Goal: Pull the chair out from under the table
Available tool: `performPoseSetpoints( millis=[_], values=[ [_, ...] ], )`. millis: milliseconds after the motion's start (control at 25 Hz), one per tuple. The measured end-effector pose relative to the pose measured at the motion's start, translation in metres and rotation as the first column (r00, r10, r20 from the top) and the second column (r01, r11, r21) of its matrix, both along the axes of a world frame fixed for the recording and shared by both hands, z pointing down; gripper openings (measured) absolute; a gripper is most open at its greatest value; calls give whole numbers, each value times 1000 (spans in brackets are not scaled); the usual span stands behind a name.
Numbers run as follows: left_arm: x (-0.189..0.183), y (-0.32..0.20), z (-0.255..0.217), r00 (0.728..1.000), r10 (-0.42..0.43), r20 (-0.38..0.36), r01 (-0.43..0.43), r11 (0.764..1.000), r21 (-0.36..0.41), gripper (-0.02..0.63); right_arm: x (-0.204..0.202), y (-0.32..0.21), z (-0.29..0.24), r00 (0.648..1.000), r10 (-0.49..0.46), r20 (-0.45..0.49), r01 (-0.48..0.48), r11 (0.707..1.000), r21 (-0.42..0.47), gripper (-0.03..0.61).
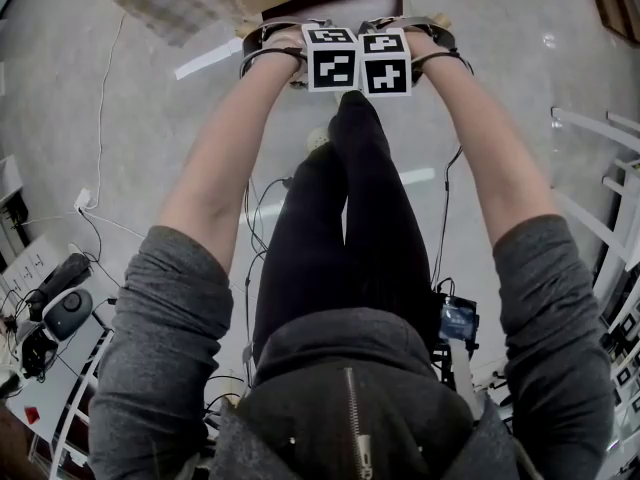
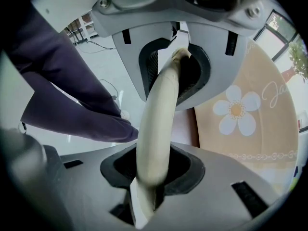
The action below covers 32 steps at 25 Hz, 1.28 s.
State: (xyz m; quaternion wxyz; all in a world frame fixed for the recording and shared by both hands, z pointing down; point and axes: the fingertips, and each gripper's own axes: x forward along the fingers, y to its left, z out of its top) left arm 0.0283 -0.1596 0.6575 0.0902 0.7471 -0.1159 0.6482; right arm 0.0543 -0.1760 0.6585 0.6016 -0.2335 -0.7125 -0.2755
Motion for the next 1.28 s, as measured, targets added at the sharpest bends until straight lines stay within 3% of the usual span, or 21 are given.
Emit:
performPoseSetpoints(
  millis=[560,1040,1280],
  values=[
    [16,19,0,1000,-14,5,14,1000,4,132,15,19,0,1000,-9,3,9,1000,-4,117],
    [47,55,1,1000,-26,2,26,1000,0,132,46,55,0,1000,-25,1,25,1000,-3,117],
    [81,59,-10,999,-40,4,40,999,2,132,80,58,-10,999,-38,7,38,999,3,117]
  ],
)
